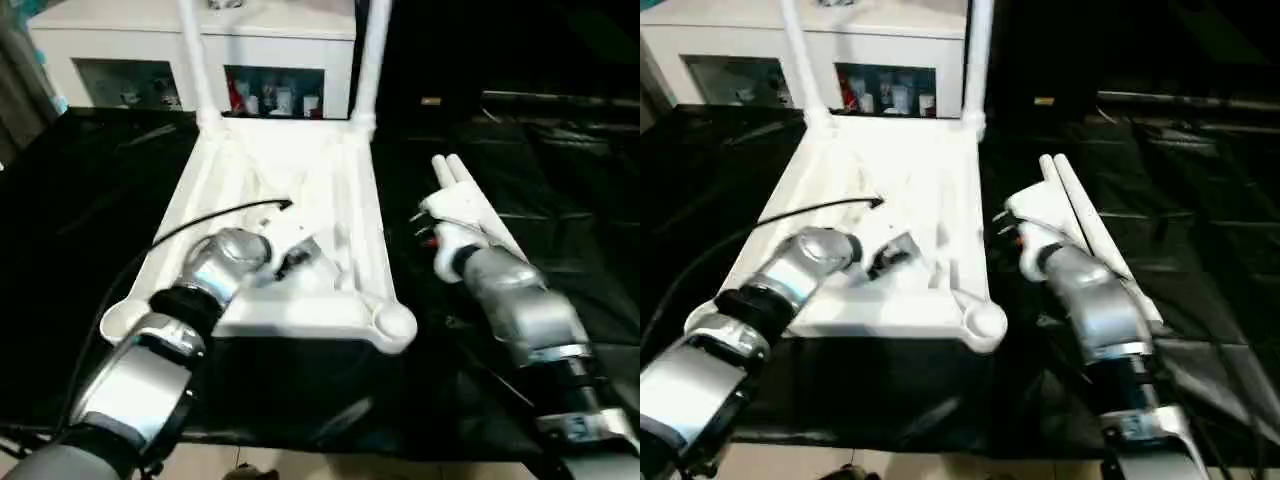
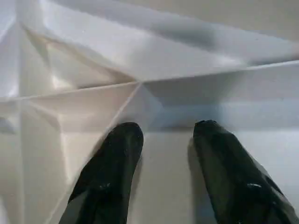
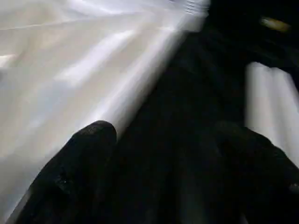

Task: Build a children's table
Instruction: Rotate table base

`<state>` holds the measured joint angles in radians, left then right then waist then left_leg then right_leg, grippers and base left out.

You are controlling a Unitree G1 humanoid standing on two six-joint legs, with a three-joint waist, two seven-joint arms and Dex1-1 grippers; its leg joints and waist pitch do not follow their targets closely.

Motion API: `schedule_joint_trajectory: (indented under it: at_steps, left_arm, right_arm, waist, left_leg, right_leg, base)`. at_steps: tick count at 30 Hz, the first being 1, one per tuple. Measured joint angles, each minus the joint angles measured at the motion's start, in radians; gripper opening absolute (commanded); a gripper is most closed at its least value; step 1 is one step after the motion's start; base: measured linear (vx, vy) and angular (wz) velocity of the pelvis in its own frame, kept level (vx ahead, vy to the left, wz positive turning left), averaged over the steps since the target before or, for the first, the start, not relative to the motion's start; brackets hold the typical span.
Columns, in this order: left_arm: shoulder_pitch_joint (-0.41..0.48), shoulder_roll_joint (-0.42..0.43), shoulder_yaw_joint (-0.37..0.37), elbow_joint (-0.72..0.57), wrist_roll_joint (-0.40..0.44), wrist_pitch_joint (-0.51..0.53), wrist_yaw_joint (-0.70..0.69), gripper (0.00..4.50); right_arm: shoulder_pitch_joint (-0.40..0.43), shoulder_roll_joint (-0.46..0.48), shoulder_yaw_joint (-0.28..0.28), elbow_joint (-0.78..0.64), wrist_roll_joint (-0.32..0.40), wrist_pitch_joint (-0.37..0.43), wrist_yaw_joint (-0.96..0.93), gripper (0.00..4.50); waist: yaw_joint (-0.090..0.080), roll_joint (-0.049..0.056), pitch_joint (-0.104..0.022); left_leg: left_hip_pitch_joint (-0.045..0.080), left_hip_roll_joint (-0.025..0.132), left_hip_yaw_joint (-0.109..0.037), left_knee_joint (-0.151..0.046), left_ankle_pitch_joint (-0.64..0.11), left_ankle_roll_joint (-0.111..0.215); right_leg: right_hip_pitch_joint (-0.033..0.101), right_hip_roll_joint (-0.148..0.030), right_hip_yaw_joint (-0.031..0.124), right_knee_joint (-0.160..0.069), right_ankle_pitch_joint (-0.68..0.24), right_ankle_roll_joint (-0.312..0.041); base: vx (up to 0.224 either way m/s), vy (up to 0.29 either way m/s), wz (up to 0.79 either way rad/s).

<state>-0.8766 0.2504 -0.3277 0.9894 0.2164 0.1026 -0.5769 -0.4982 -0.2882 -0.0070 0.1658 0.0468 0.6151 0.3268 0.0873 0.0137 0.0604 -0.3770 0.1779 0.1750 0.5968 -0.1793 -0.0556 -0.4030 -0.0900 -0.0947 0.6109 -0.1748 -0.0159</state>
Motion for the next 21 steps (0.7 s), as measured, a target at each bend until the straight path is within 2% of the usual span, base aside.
schedule_joint_trajectory:
  at_steps: [2, 4, 6, 9, 12, 17, 21]
  left_arm:
    - [0.003, -0.001, 0.018, -0.016, -0.024, -0.01, -0.034, 2.27]
    - [0.022, 0.0, 0.037, -0.085, -0.055, -0.019, -0.096, 2.27]
    - [0.039, 0.004, 0.039, -0.137, -0.077, -0.027, -0.14, 2.31]
    - [0.111, 0.025, 0.048, -0.253, -0.141, -0.024, -0.228, 2.31]
    - [0.173, 0.046, 0.05, -0.378, -0.207, 0.021, -0.3, 2.31]
    - [0.207, 0.082, 0.074, -0.539, -0.264, 0.1, -0.367, 2.31]
    - [0.286, 0.123, 0.072, -0.732, -0.31, 0.209, -0.436, 2.31]
  right_arm:
    - [-0.006, 0.001, -0.031, -0.03, 0.017, 0.057, -0.014, 3.86]
    - [-0.019, 0.003, -0.066, -0.047, 0.043, 0.099, -0.024, 3.86]
    - [-0.033, 0.002, -0.089, -0.047, 0.05, 0.125, -0.036, 4.21]
    - [-0.051, -0.006, -0.115, -0.045, 0.061, 0.176, -0.054, 4.39]
    - [-0.059, -0.03, -0.119, -0.041, 0.058, 0.232, -0.058, 4.39]
    - [-0.075, -0.037, -0.116, -0.026, 0.052, 0.302, -0.072, 4.39]
    - [-0.106, -0.076, -0.15, 0.04, 0.037, 0.333, -0.11, 4.39]
  waist:
    - [0.003, 0.0, 0.0]
    - [0.003, 0.0, 0.0]
    - [0.003, 0.0, 0.0]
    - [0.0, 0.0, 0.0]
    - [0.001, -0.001, 0.0]
    - [0.0, -0.001, 0.0]
    - [0.0, -0.001, 0.0]
  left_leg:
    - [0.0, 0.0, 0.0, 0.0, 0.0, 0.0]
    - [0.0, 0.0, 0.0, 0.0, 0.0, 0.0]
    - [0.0, 0.0, 0.001, 0.0, 0.0, 0.0]
    - [0.0, 0.0, 0.001, 0.0, 0.0, 0.0]
    - [-0.001, 0.0, 0.001, 0.0, 0.0, 0.0]
    - [0.001, 0.0, 0.002, 0.0, 0.0, 0.0]
    - [0.002, 0.0, 0.003, 0.0, 0.0, 0.0]
  right_leg:
    - [0.0, 0.0, 0.0, 0.0, 0.0, 0.0]
    - [0.0, 0.0, 0.0, -0.001, 0.0, 0.0]
    - [0.0, 0.0, 0.0, -0.001, 0.0, 0.0]
    - [-0.001, 0.0, 0.0, -0.001, 0.0, 0.0]
    - [-0.001, 0.0, 0.0, 0.0, 0.0, 0.0]
    - [0.0, -0.001, 0.001, 0.0, 0.0, 0.0]
    - [0.0, -0.001, 0.001, 0.001, -0.001, 0.001]
  base:
    - [0.0, 0.0, 0.0]
    - [0.0, 0.0, 0.0]
    - [0.0, 0.0, 0.0]
    - [0.0, 0.0, 0.0]
    - [0.0, 0.0, 0.0]
    - [0.0, 0.0, 0.0]
    - [0.0, 0.0, 0.0]
